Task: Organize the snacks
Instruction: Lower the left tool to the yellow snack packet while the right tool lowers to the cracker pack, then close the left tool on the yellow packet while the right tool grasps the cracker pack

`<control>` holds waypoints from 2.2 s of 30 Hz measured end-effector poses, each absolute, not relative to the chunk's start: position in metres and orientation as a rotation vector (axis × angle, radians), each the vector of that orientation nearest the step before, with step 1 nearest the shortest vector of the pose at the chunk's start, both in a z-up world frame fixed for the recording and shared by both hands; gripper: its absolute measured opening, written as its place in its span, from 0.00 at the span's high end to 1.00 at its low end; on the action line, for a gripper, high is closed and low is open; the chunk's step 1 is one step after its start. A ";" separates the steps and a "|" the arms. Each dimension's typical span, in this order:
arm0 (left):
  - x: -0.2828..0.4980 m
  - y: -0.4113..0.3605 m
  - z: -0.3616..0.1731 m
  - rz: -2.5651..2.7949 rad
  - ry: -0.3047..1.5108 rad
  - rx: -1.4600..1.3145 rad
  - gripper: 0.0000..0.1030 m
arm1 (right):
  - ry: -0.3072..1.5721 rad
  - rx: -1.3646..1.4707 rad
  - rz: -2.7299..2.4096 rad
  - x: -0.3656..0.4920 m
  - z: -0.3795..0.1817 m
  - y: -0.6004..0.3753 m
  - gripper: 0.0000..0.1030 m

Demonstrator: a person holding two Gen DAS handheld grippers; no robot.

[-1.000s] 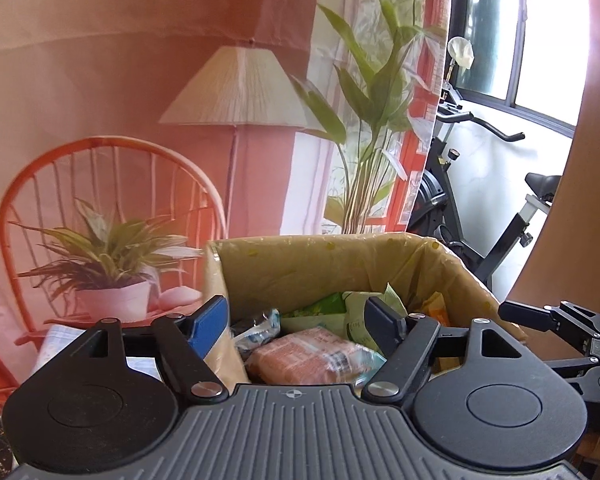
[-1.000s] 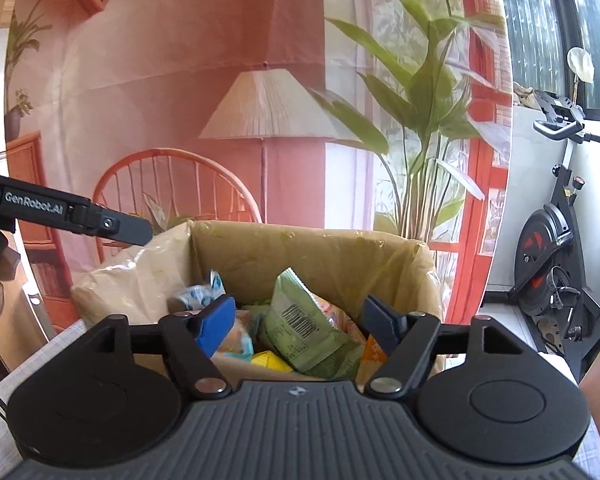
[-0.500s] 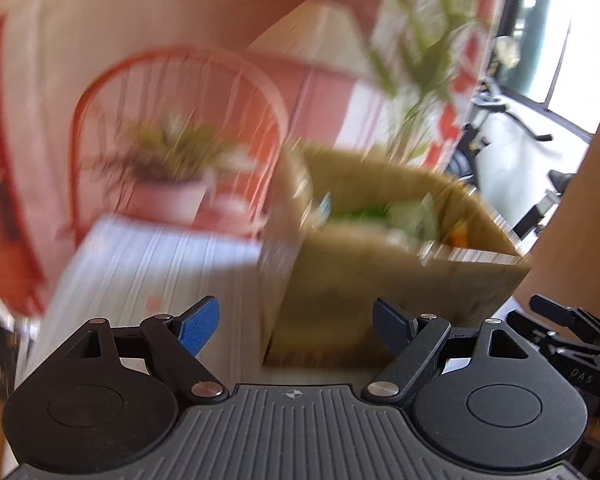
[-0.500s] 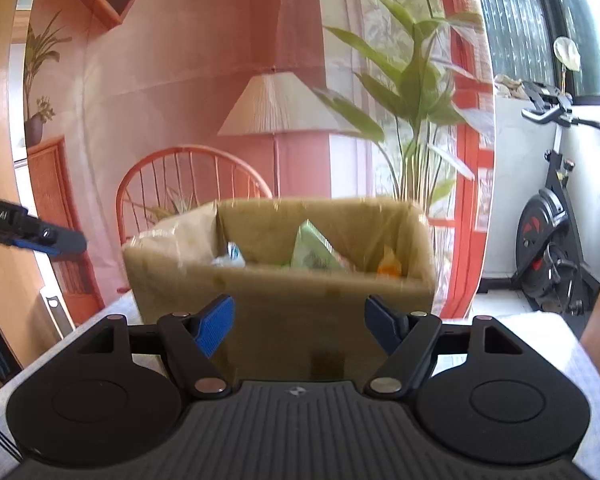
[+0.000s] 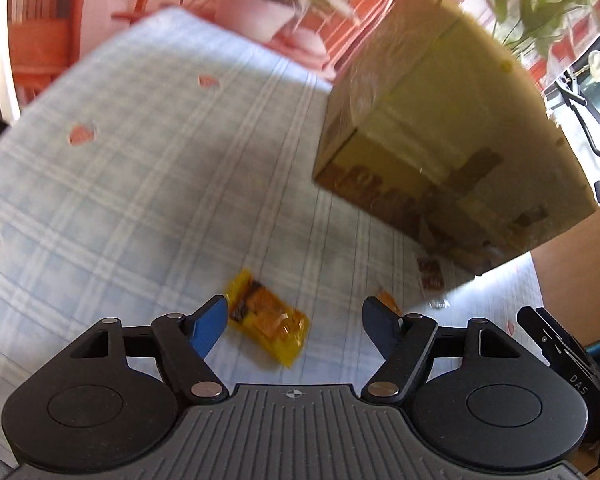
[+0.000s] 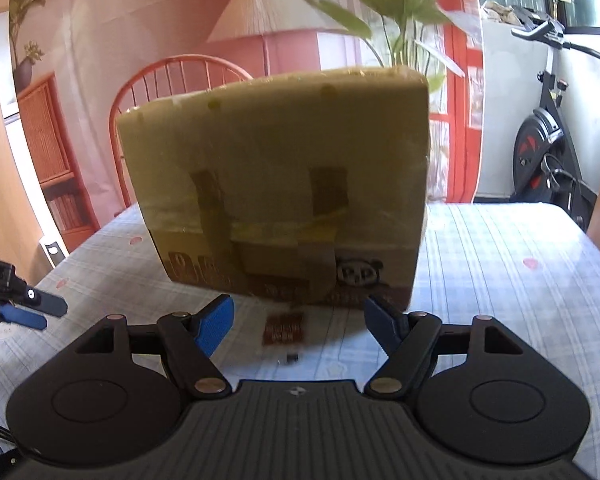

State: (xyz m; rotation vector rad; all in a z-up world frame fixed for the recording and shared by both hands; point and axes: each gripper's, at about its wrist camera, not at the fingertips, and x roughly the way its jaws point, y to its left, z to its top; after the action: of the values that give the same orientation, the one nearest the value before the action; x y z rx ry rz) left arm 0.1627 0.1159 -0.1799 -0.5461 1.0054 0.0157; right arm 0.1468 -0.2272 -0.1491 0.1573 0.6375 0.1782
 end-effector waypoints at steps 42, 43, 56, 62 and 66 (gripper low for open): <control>0.158 0.065 -0.217 -0.022 0.968 -0.123 0.38 | 0.788 0.126 0.061 0.119 -0.212 -0.246 0.29; 0.157 0.064 -0.217 -0.018 0.964 -0.120 0.38 | 0.795 0.128 0.063 0.119 -0.214 -0.245 0.30; 0.154 0.059 -0.217 0.024 0.923 -0.092 0.41 | 0.799 0.108 0.100 0.121 -0.217 -0.237 0.51; 0.152 0.061 -0.218 0.061 0.896 -0.075 0.62 | 0.800 0.115 0.097 0.119 -0.219 -0.238 0.50; 0.150 0.064 -0.218 0.061 0.885 -0.093 0.63 | 0.797 0.110 0.095 0.118 -0.221 -0.237 0.49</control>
State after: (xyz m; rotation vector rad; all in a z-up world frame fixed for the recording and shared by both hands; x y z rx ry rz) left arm 0.1502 0.0637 -0.2180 -0.0930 0.8854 0.0610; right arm 0.1176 -0.2367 -0.2207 0.1101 0.7972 0.0954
